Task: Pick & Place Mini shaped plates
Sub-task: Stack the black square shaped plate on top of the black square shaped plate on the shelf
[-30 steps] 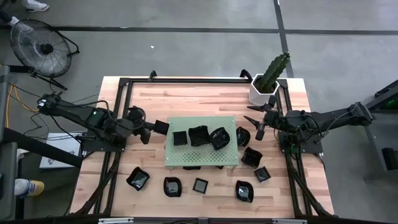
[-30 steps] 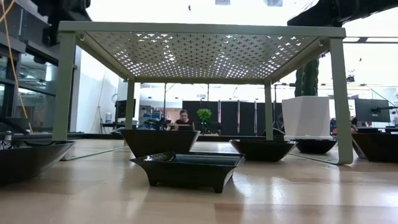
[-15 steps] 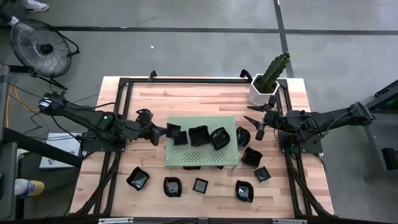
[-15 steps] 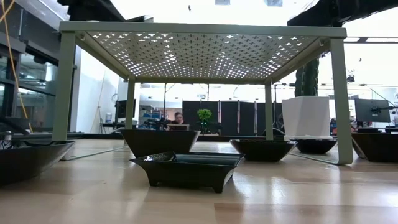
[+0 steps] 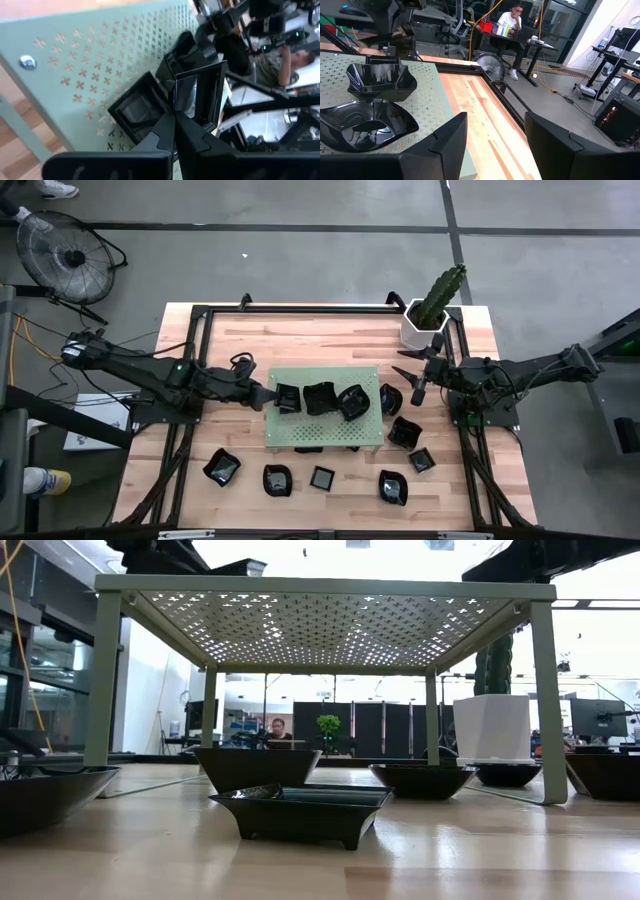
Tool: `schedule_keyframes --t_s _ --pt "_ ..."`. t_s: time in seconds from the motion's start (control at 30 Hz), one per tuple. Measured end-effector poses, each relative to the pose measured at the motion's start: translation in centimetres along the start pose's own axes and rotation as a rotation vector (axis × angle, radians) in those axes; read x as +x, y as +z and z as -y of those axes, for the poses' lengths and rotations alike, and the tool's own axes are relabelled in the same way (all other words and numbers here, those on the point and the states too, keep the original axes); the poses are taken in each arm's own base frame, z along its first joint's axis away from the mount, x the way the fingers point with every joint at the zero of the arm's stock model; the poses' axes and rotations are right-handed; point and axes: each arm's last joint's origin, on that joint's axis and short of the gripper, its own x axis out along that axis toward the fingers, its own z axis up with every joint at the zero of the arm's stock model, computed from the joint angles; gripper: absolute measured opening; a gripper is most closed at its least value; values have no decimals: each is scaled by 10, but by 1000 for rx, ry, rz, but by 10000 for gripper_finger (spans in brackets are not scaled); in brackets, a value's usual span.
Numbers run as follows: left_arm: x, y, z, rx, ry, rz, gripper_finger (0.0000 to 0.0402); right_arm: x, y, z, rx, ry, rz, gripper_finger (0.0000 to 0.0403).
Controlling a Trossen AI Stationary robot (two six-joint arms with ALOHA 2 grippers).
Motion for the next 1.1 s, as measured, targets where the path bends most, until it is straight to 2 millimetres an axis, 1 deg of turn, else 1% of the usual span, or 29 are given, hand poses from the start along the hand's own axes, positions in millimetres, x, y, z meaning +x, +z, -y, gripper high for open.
schedule_keyframes --t_s 0.13,0.33,0.43,0.67,0.73,0.93,1.1 --pt "0 -2 -2 5 14 -35 1 0 0 0 0 0 0 193" --pt "0 -2 -2 9 11 -38 1 0 0 0 0 0 0 193" --pt "0 -1 -3 99 32 -9 1 0 0 0 0 0 0 193" --pt "-1 5 -4 351 123 169 1 0 0 0 0 0 0 193" --pt "-1 5 -5 402 145 189 1 0 0 0 0 0 0 193" --pt "-6 5 -9 505 165 144 1 0 0 0 -1 0 0 193" --pt "-12 5 -8 482 102 76 1 0 0 0 0 0 0 193"
